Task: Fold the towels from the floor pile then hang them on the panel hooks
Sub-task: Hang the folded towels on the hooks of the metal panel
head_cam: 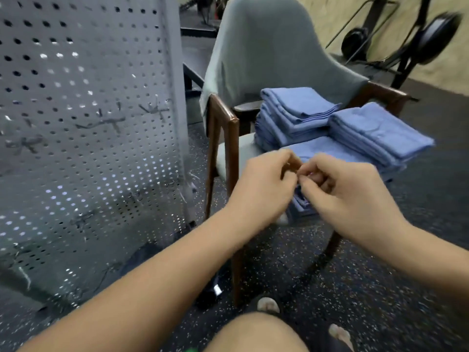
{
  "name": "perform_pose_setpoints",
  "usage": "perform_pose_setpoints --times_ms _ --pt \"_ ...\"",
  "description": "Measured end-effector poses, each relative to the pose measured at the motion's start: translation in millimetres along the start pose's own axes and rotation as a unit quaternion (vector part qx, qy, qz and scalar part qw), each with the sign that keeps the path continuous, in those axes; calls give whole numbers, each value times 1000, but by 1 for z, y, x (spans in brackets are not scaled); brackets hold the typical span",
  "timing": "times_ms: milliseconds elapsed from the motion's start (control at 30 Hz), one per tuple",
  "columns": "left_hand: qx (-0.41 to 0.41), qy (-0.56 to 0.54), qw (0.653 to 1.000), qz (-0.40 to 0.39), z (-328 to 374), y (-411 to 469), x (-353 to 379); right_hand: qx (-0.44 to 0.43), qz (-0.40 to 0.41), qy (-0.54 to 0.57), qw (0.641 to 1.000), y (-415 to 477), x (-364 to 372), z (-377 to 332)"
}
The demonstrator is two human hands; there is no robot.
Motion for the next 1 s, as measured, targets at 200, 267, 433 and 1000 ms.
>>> perform_pose_setpoints --times_ms 200,267,433,1000 --pt "-38 98 994 23 -6 67 39 64 59 -63 994 21 -23 43" --pt "-86 135 987 -17 -11 80 45 100 52 -72 991 26 -25 55" --pt "-154 137 978 -34 -12 88 43 189 -1 -55 980 33 -16 77" --pt "-182 -305 932 -76 33 -44 9 223 -162 82 958 16 -33 7"
Point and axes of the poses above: each hand's wrist, its own y-axis towards the middle knuckle, its own x-axis out of the palm, z = x × y, the point moved 1 cm from there along y, towards the middle knuckle, and after that the axes turned 9 degrees about z, right-handed, at the moved point
